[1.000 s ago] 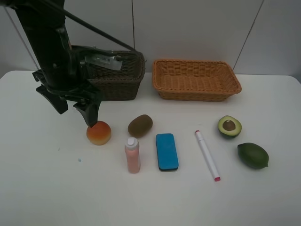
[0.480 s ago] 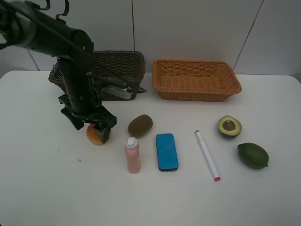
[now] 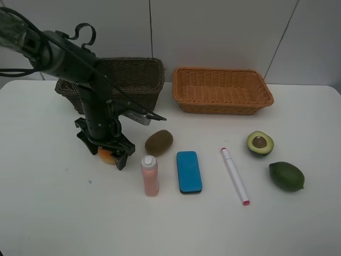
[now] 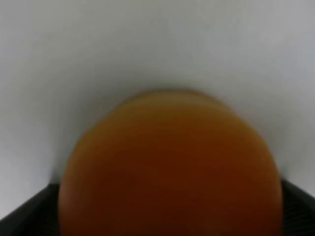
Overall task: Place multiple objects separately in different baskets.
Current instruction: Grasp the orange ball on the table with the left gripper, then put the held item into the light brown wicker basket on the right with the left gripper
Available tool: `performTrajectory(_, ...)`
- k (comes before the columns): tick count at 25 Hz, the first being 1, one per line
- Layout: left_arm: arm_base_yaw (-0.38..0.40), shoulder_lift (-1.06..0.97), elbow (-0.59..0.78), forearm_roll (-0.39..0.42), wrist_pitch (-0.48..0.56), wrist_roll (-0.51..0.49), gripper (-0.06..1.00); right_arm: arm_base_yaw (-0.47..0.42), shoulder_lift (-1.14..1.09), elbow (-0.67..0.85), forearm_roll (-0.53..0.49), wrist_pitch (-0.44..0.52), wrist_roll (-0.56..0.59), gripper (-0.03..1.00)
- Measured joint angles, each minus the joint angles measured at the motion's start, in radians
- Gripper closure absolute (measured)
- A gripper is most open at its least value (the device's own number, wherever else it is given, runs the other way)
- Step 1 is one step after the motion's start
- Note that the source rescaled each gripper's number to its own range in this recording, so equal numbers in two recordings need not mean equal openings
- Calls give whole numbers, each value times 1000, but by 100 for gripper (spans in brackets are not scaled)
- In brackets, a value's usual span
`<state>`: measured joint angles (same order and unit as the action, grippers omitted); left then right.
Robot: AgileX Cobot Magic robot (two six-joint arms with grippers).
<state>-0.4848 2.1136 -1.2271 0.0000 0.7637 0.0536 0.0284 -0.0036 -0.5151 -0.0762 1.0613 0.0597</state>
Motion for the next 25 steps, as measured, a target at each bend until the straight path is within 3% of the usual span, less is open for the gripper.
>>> performTrajectory(2, 0, 0, 0, 6, 4, -7, 4, 0, 0, 0, 0, 0, 0, 5)
performTrajectory(3, 0, 0, 0, 6, 6, -12, 13, 0, 0, 0, 0, 0, 0, 5)
performTrajectory(5, 0, 0, 0, 0, 11, -21, 41, 0, 0, 0, 0, 0, 0, 5)
performTrajectory(6, 0, 0, 0, 0, 13, -21, 48, 0, 0, 0, 0, 0, 0, 5)
performTrajectory(12, 0, -2, -11, 0, 29, -21, 48, 0, 0, 0, 0, 0, 0, 5)
performTrajectory(16, 0, -46, -121, -16, 133, -21, 48, 0, 0, 0, 0, 0, 0, 5)
performTrajectory(20, 0, -46, -434, -87, 286, -21, 48, 0, 0, 0, 0, 0, 0, 5)
performTrajectory(25, -14, 121, -862, -169, 422, -21, 48, 0, 0, 0, 0, 0, 0, 5)
